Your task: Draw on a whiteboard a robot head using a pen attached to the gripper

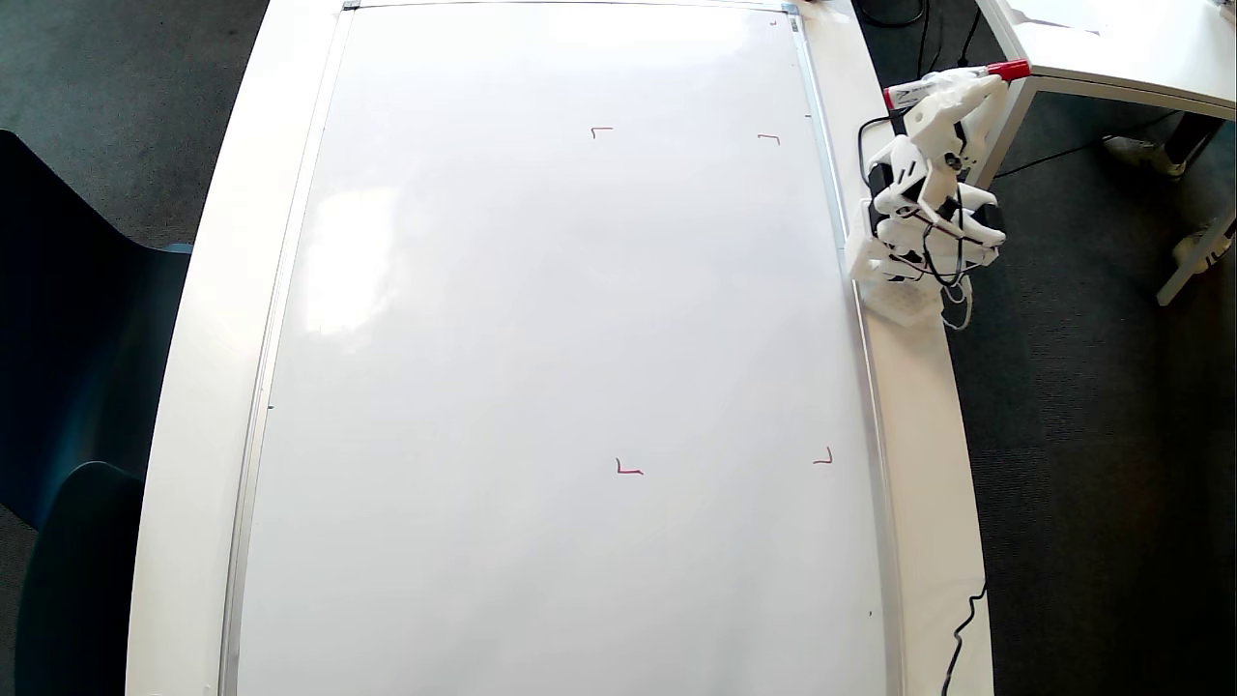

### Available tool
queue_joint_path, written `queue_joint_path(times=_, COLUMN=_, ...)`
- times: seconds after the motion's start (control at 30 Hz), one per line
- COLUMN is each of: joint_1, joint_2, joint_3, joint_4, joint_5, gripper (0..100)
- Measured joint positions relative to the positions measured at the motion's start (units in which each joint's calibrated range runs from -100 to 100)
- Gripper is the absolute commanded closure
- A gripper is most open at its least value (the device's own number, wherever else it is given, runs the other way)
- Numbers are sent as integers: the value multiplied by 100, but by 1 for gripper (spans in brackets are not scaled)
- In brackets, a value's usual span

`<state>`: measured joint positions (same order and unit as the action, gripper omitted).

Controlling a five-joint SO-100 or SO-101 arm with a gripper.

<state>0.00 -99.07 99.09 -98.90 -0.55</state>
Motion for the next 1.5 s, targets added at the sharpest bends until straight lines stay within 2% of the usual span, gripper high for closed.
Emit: queue_joint_path(times=1.5, joint_1=0, joint_2=0, joint_3=0, joint_4=194, joint_5=-32, gripper=99)
